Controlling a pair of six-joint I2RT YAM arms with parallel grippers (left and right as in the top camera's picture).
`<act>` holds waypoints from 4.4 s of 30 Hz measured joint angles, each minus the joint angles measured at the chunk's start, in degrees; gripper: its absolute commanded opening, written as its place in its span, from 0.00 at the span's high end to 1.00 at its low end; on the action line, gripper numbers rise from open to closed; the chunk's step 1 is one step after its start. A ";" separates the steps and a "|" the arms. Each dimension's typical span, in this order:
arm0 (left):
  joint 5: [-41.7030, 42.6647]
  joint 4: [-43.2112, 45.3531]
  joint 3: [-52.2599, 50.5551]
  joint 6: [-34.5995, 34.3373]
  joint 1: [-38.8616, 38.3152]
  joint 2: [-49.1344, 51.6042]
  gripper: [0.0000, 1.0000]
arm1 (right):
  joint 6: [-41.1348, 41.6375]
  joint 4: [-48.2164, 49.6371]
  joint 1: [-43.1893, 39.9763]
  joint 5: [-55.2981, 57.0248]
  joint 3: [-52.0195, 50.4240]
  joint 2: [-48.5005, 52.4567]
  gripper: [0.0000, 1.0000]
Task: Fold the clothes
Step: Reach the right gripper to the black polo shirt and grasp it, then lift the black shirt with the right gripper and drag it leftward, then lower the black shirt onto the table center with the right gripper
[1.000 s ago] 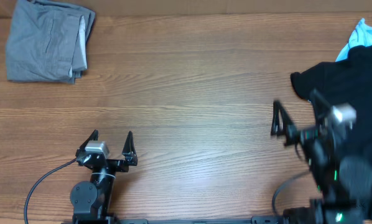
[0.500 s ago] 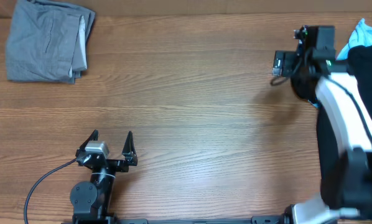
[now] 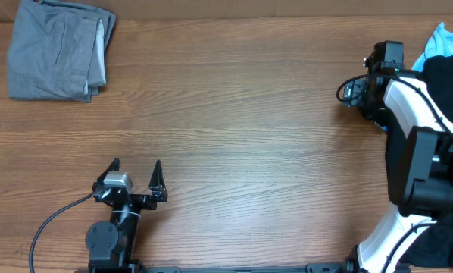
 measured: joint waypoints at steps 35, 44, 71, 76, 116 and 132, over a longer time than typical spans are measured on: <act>0.00 0.00 0.00 0.00 0.00 0.00 0.00 | 0.48 -2.19 0.09 0.68 4.26 6.95 0.96; 0.00 0.00 0.00 0.00 0.00 -0.02 0.00 | 2.69 -16.24 0.11 0.83 23.80 8.00 0.96; 0.00 0.00 0.00 0.00 0.00 0.00 0.00 | 13.90 -6.19 37.42 -22.56 45.90 11.50 0.96; 0.00 0.02 0.00 0.00 0.00 0.00 0.00 | 16.00 -5.09 46.10 -27.10 45.53 18.73 0.85; 0.00 0.02 0.00 0.00 0.00 0.00 0.00 | 20.13 -57.48 23.87 -16.06 49.18 12.37 0.00; -0.02 0.00 0.00 0.00 0.00 0.00 0.00 | 20.94 -53.64 27.69 -20.24 6.34 -6.51 0.00</act>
